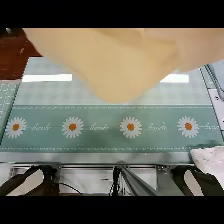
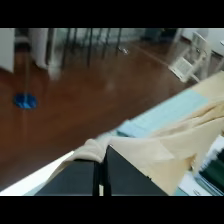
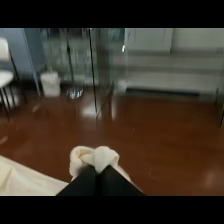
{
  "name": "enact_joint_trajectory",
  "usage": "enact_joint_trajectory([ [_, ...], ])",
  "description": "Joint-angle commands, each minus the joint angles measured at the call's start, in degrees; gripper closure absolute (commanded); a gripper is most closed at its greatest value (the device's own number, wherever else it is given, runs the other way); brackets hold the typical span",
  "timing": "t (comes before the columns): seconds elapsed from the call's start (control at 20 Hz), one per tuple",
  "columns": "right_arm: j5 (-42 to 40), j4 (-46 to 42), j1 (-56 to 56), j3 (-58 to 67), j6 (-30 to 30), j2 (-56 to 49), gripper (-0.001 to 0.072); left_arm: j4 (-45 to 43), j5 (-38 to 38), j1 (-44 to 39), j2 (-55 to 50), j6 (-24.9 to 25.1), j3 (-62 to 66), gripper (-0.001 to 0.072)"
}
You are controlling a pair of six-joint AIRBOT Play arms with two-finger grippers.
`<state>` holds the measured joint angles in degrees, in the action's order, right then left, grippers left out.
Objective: Fold the shirts.
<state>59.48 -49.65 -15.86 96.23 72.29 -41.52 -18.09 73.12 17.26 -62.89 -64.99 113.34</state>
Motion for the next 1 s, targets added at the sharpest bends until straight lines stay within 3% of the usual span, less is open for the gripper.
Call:
enact_joint_trajectory([
  [0.0, -4.92, -5.77, -0.04, 14.69, 7.52, 0.61, 0.069, -4.55, -8.81, 4.61, 13.4, 0.42, 1.79, 0.0681],
  [0.05, -4.79, -7.52, -0.04, 17.09, 8.9, 0.63, 0.069, -7.85, -8.63, 5.64, 16.26, -0.66, 1.79, 0.0681],
  [0.15, -3.72, -9.33, -0.04, 20.85, 11.56, 0.63, 0.069, -17.49, -7.15, 5.95, 21.7, -7.78, 1.79, 0.0681],
  [0.3, 1.05, -12.31, -0.04, 22.21, 15.69, 1.18, 0.069, -29.24, 1.77, 5.92, 27.1, -15.56, 1.79, 0.0681],
  [0.55, 23.32, -26.32, -0.04, 22.21, 16.96, 1.01, 0.069, -33.88, 22.77, 5.81, 28.11, -22.49, 1.38, 0.0681],
  [0.7, 45.16, -26.05, -0.02, 22.03, 15.85, -4.96, 0.069, -33.81, 31.82, 5.81, 27.71, -23.37, -5.33, 0.0681],
  [0.8, 46.34, -19.61, -0.02, 16.79, 15.3, -8.26, 0.069, -33.09, 32.37, 5.81, 28.63, -22.25, -14.8, 0.0682],
  [0.95, 40.98, -19.63, 0.02, 3.56, 13.55, -11.93, 0.069, -32.98, 29.81, 5.81, 29.64, -17.62, -32.54, 0.0682],
])
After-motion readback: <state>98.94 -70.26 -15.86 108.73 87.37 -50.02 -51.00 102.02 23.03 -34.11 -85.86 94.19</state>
